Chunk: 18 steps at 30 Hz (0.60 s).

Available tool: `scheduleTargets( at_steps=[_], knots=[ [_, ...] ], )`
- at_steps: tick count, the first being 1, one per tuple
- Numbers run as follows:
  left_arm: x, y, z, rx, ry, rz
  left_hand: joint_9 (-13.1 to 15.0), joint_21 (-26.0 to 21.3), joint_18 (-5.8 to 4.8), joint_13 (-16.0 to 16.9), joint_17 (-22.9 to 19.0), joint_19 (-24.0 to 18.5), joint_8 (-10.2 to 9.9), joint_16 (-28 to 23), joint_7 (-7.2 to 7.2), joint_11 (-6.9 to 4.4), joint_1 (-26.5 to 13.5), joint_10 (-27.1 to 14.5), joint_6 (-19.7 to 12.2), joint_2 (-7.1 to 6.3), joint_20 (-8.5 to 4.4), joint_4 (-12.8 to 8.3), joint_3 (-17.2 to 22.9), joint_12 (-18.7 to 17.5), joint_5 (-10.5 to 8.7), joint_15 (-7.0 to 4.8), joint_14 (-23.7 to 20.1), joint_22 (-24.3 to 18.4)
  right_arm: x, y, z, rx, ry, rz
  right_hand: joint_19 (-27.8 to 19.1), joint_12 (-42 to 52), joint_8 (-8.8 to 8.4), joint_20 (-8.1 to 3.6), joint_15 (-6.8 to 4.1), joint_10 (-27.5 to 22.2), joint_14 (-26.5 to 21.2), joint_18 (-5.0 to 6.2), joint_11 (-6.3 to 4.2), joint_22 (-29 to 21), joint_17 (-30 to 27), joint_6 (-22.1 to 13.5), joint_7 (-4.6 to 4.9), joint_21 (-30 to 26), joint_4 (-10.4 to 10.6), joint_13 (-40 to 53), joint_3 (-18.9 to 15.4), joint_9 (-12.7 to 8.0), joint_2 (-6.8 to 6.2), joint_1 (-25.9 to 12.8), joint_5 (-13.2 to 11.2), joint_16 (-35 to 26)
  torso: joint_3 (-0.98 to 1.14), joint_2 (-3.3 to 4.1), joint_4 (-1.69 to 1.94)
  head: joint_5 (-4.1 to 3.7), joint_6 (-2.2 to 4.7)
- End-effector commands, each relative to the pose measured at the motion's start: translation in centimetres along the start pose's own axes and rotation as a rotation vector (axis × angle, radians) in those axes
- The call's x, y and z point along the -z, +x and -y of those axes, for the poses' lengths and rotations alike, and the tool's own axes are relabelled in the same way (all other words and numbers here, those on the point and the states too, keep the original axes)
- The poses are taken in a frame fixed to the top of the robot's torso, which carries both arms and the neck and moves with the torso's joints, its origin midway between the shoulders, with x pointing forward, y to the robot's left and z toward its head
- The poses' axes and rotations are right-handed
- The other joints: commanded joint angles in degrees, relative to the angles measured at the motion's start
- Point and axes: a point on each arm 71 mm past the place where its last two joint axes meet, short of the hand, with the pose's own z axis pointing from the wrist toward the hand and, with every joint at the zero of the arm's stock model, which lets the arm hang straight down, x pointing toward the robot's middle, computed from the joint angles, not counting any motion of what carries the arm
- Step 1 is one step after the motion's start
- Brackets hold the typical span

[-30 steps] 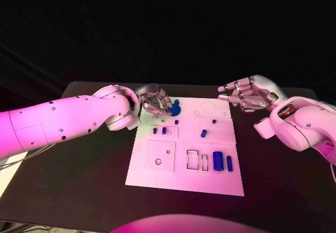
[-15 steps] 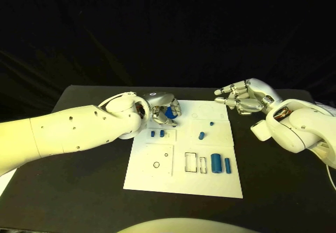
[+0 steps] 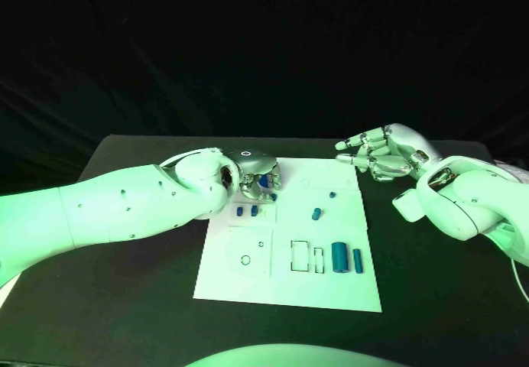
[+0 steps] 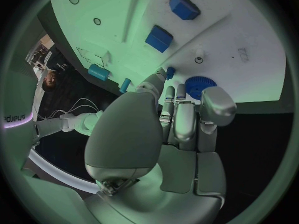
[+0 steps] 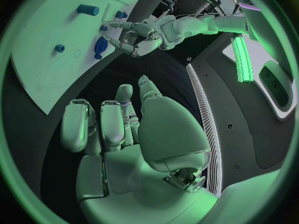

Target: Assemble the parts on the task board

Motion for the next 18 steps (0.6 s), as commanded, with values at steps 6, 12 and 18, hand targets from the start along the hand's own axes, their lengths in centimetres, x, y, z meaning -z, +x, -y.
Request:
scheduleTargets(
  at_steps=[6,12,18],
  knots=[
    [-0.59,0.57,0.06,-0.035,-0.015,-0.024,-0.6,1.76,-1.33,-0.72,-0.29,1.04,-0.73,0.37,0.03,-0.04,0.85,1.62,1.23,0.89,-0.05,-0.04,2.0,-0.98,0.35,0.05,2.93,1.52,-0.02,0.18,-0.12,0.004,-0.009,-0.012,-0.24,-0.07,0.25,-0.15,0.05,0.31,1.71,0.93,-0.13,-0.06,-0.03,0.04,-0.03,-0.39,0.11,-0.06,-0.35,0.06,0.24,0.09,0.23,-0.23,0.01,0.05,-0.11,0.23,-0.1],
    [-0.76,0.84,0.28,-0.021,-0.006,-0.022,-1.08,2.47,-1.43,-1.34,-0.64,0.96,-1.33,0.64,-0.02,-0.01,0.8,2.46,1.71,0.64,0.07,0.19,3.29,-1.87,0.34,0.14,2.81,2.32,-0.02,0.19,-0.13,0.004,-0.009,-0.013,-0.24,-0.07,0.25,-0.15,0.05,0.31,1.71,0.93,-0.13,-0.06,-0.03,0.04,-0.03,-0.39,0.11,-0.06,-0.35,0.06,0.24,0.09,0.23,-0.23,0.01,0.0,0.02,0.19,-0.16],
    [-0.85,1.0,0.44,-0.018,-0.002,-0.034,-1.43,4.05,-1.65,-1.68,-0.9,1.1,-1.72,0.94,-0.05,-0.21,0.79,3.82,2.38,0.3,0.02,0.2,4.47,-2.4,0.3,-0.02,2.72,3.83,-0.06,0.25,-0.16,0.003,-0.01,-0.015,-0.15,0.16,0.26,-0.15,0.04,0.43,1.74,0.9,-0.14,0.08,0.1,0.05,-0.04,-0.33,0.11,0.05,-0.37,0.07,0.33,0.19,0.33,-0.13,0.05,-0.07,-0.04,0.3,-0.21]
  ],
)
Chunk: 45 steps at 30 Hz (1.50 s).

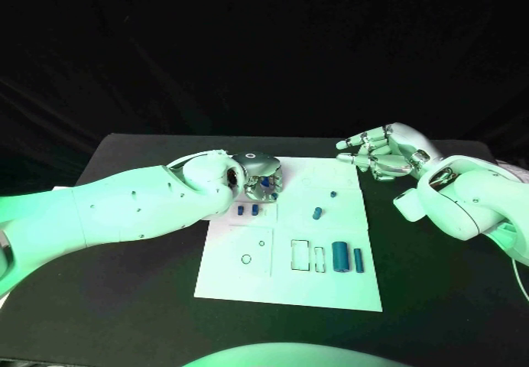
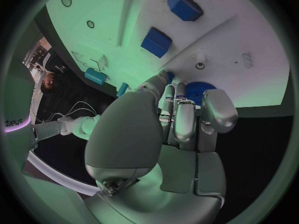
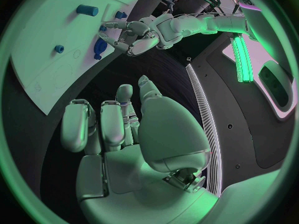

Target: Assemble the parts on the task board

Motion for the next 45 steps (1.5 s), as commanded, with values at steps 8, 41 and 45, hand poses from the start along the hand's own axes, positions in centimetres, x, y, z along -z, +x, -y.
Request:
scheduleTargets(
  at_steps=[8,41,45],
  knots=[
    [-0.1,0.3,0.3,-0.005,0.007,-0.032,-0.37,2.1,-1.01,-0.3,-0.31,1.21,-0.65,0.56,-0.04,-0.32,0.31,2.14,1.4,-0.47,-0.06,-0.25,1.8,-0.89,0.28,-0.15,2.65,1.95,-0.1,0.2,-0.1,0.004,-0.009,-0.013,-0.15,0.16,0.26,-0.15,0.04,0.43,1.75,0.9,-0.14,0.08,0.07,0.05,-0.04,-0.33,0.11,0.05,-0.38,0.08,0.32,0.19,0.33,-0.13,0.02,-0.04,-0.04,0.19,-0.11],
    [0.1,0.0,0.3,0.052,0.004,0.01,-1.45,6.57,-1.68,0.36,-1.46,0.99,-2.39,2.09,1.06,-0.33,-1.66,8.48,4.76,-1.75,0.27,-5.33,11.43,-4.93,0.06,0.29,2.22,6.68,0.0,0.2,-0.1,0.003,-0.009,-0.015,-0.15,0.16,0.26,-0.15,0.04,0.43,1.75,0.9,-0.14,0.08,0.07,0.05,-0.04,-0.33,0.11,0.05,-0.38,0.08,0.32,0.19,0.33,-0.13,-0.01,-0.03,-0.05,0.21,-0.28],
    [0.6,-0.6,0.0,0.084,0.003,0.041,-1.47,6.56,-1.67,0.37,-1.48,0.98,-2.44,2.13,1.07,-0.3,-1.97,8.51,4.82,-1.76,0.3,-5.27,11.39,-5.08,0.06,0.3,2.21,6.7,-0.1,0.2,-0.1,0.003,-0.009,-0.015,-0.14,0.21,0.27,-0.16,0.03,0.47,1.75,0.9,-0.14,0.08,0.08,0.07,-0.04,-0.33,0.12,0.07,-0.39,0.09,0.36,0.21,0.36,-0.14,-0.03,-0.09,-0.05,0.17,-0.16]
  ],
)
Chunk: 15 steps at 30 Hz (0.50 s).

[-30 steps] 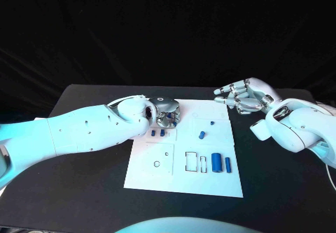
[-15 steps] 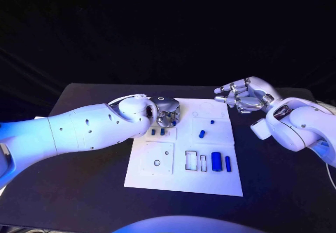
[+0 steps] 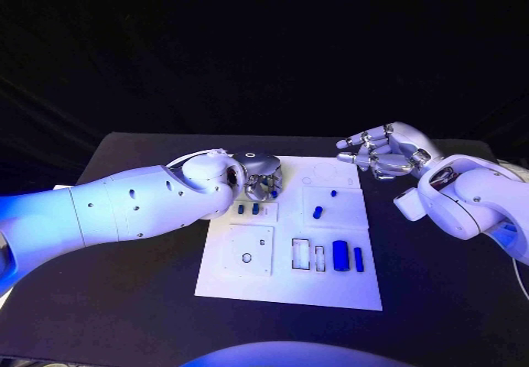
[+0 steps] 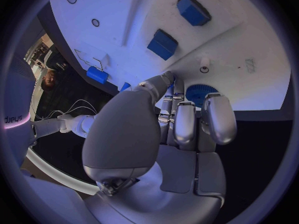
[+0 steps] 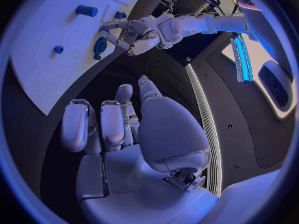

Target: Assemble the parts on the task board

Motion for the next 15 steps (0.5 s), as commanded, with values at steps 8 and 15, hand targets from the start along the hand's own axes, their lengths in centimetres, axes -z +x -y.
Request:
scheduleTargets(
  at_steps=[8,15],
  knots=[
    [1.8,-2.2,-1.1,0.124,0.002,0.109,-0.05,0.39,-0.81,-0.03,-0.35,1.01,-0.19,0.06,-0.02,0.11,-0.79,0.19,0.65,0.02,0.33,0.29,0.08,-0.42,0.17,0.31,2.16,0.28,0.0,0.1,0.0,0.004,-0.005,-0.011,-0.13,0.3,0.29,-0.16,0.03,0.52,1.76,0.9,-0.14,0.08,0.09,0.09,-0.05,-0.34,0.14,0.09,-0.42,0.07,0.41,0.24,0.39,-0.15,0.02,-0.02,0.14,-0.01,0.32],
    [3.0,-2.6,-2.7,0.134,-0.034,0.095,-0.03,0.53,-0.83,0.04,-0.47,1.04,-0.16,0.07,-0.07,0.07,-1.18,0.5,0.95,-0.04,0.35,0.32,-0.06,-0.54,0.15,0.31,2.14,0.44,0.0,0.1,0.1,0.004,-0.003,-0.01,-0.13,0.3,0.29,-0.16,0.03,0.52,1.76,0.9,-0.14,0.08,0.09,0.09,-0.05,-0.34,0.14,0.09,-0.42,0.07,0.41,0.24,0.39,-0.15,0.02,0.04,0.06,0.13,0.35]
  ],
)
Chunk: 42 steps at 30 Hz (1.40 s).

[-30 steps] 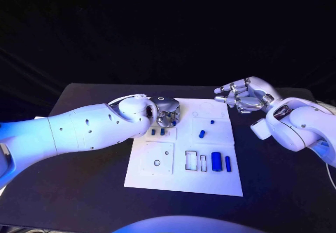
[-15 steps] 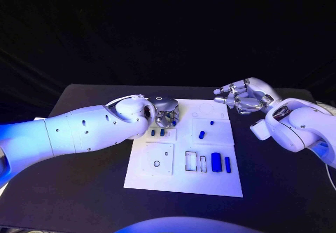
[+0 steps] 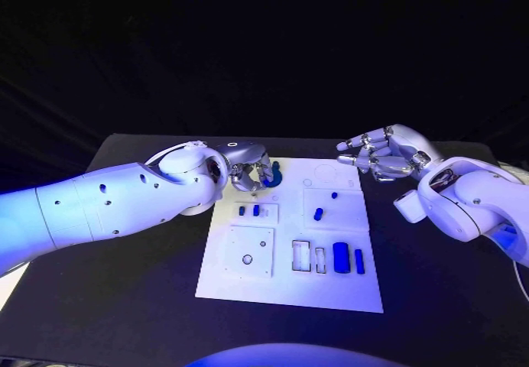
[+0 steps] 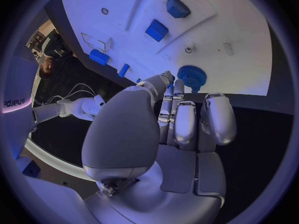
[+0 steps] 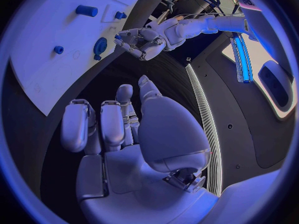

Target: Assemble the parts on the task board

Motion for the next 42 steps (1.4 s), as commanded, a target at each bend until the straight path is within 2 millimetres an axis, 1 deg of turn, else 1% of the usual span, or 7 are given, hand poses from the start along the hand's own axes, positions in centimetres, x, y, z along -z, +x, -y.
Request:
scheduleTargets(
  at_steps=[1,7,11,19,27,36,42],
  knots=[
    [0.3,-0.1,-0.3,0.034,-0.002,-0.005,-0.01,0.29,-0.83,0.04,-0.05,1.04,-0.08,0.06,0.14,0.07,-0.58,0.51,0.35,0.13,0.35,0.31,-0.05,-0.33,0.15,0.31,2.13,0.06,0.0,0.1,0.0,0.004,-0.005,-0.01,-0.13,0.31,0.29,-0.16,0.03,0.31,1.76,0.9,0.06,0.08,0.09,0.09,-0.05,-0.34,-0.02,0.09,-0.26,0.08,0.41,0.24,0.39,-0.15,0.02,0.07,-0.05,0.06,-0.02],
    [0.7,0.1,-1.1,0.033,-0.025,-0.037,-0.01,0.37,-0.85,0.06,-0.14,1.05,-0.07,0.02,0.08,0.03,-0.57,0.59,0.43,0.15,0.36,0.26,-0.03,-0.37,0.17,0.29,2.11,0.14,0.0,0.1,0.0,0.004,-0.006,-0.011,-0.13,0.31,0.29,-0.16,0.03,0.31,1.76,0.9,0.06,0.08,0.09,0.09,-0.05,-0.34,-0.02,0.09,-0.26,0.08,0.41,0.24,0.39,-0.15,-0.03,0.08,-0.04,0.33,-0.07],
    [0.8,0.4,-1.5,0.032,-0.034,-0.059,-0.01,0.37,-0.85,0.06,-0.14,1.05,-0.07,0.02,0.08,0.03,-0.57,0.59,0.43,0.15,0.36,0.26,-0.03,-0.37,0.17,0.29,2.11,0.14,0.0,0.2,-0.1,0.004,-0.007,-0.013,-0.13,0.31,0.29,-0.16,0.03,0.31,1.76,0.9,0.06,0.08,0.09,0.09,-0.05,-0.34,-0.02,0.09,-0.26,0.08,0.41,0.24,0.39,-0.15,-0.01,0.08,-0.07,0.53,-0.11],
    [0.9,0.9,-1.7,0.031,-0.044,-0.087,-0.01,0.17,-0.8,0.06,-0.3,0.99,-0.08,-0.07,0.05,0.01,-0.56,0.6,0.46,0.17,0.36,0.22,-0.01,-0.41,0.18,0.27,2.08,-0.01,0.0,0.2,-0.1,0.007,-0.009,-0.014,-0.13,0.31,0.29,-0.16,0.03,0.31,1.76,0.9,0.06,0.08,0.09,0.09,-0.05,-0.34,-0.02,0.09,-0.26,0.08,0.41,0.24,0.39,-0.15,0.01,0.08,-0.14,0.58,-0.39],
    [0.9,1.1,-1.7,0.029,-0.046,-0.105,-0.01,0.18,-0.8,0.06,-0.28,0.99,-0.09,-0.05,0.05,0.01,-0.56,0.6,0.47,0.18,0.36,0.2,0.0,-0.44,0.18,0.27,2.08,0.01,0.0,0.2,-0.1,0.009,-0.01,-0.015,-0.13,0.31,0.29,-0.16,0.03,0.31,1.76,0.9,0.06,0.08,0.09,0.09,-0.05,-0.34,-0.02,0.09,-0.26,0.08,0.41,0.24,0.39,-0.15,0.03,0.05,-0.1,0.58,-0.6],
    [0.9,1.2,-1.9,0.023,-0.059,-0.118,-0.01,0.14,-0.79,0.07,-0.28,0.95,-0.09,-0.03,0.03,-0.01,-0.48,0.64,0.55,0.24,0.35,0.1,0.06,-0.52,0.2,0.25,2.05,-0.01,0.0,0.2,-0.1,0.01,-0.01,-0.015,-0.13,0.31,0.29,-0.16,0.03,0.31,1.76,0.9,0.06,0.08,0.09,0.09,-0.05,-0.34,-0.02,0.09,-0.26,0.08,0.41,0.24,0.39,-0.15,0.03,0.04,-0.15,0.62,-0.66],
    [0.9,1.3,-2.0,0.014,-0.073,-0.131,-0.01,0.09,-0.78,0.09,-0.35,0.93,-0.08,-0.07,0.0,-0.03,-0.47,0.7,0.62,0.23,0.35,0.04,0.06,-0.54,0.2,0.24,2.03,-0.03,0.0,0.2,-0.1,0.01,-0.01,-0.015,-0.13,0.31,0.29,-0.16,0.03,0.31,1.76,0.9,0.06,0.08,0.09,0.09,-0.05,-0.34,-0.02,0.09,-0.26,0.08,0.41,0.24,0.39,-0.15,0.02,0.04,-0.1,0.6,-0.67]
  ],
)
